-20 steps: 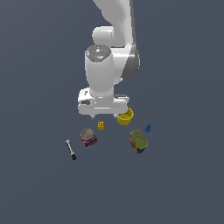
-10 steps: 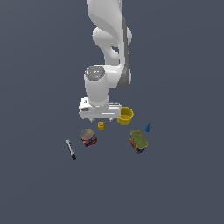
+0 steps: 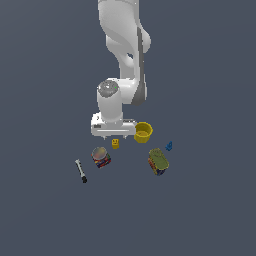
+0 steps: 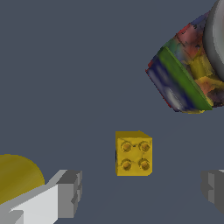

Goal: Pick up a designated object from a clutter of objects.

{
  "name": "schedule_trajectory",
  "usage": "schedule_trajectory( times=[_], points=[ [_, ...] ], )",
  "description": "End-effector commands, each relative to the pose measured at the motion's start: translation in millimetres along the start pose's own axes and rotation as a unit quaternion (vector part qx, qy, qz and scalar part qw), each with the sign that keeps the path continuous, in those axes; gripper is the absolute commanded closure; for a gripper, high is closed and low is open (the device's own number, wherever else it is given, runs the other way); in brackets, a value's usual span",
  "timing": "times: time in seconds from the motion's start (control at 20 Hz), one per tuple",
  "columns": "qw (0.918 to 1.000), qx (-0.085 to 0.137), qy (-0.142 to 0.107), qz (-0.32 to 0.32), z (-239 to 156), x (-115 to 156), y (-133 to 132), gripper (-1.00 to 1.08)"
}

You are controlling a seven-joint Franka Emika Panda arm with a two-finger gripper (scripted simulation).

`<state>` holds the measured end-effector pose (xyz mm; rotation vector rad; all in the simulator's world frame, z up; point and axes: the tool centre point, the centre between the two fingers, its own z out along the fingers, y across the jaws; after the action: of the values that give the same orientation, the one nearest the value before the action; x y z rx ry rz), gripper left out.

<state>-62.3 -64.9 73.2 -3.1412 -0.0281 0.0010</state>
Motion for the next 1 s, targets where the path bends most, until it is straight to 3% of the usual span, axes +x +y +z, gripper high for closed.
schedule_trajectory(
  times=[0.0,0.95],
  points=[
    [1.0000,0.000,0.000,0.000,0,0,0,-0.92],
    [1.0000,0.000,0.000,0.000,51,-1,0,-0.92]
  ],
)
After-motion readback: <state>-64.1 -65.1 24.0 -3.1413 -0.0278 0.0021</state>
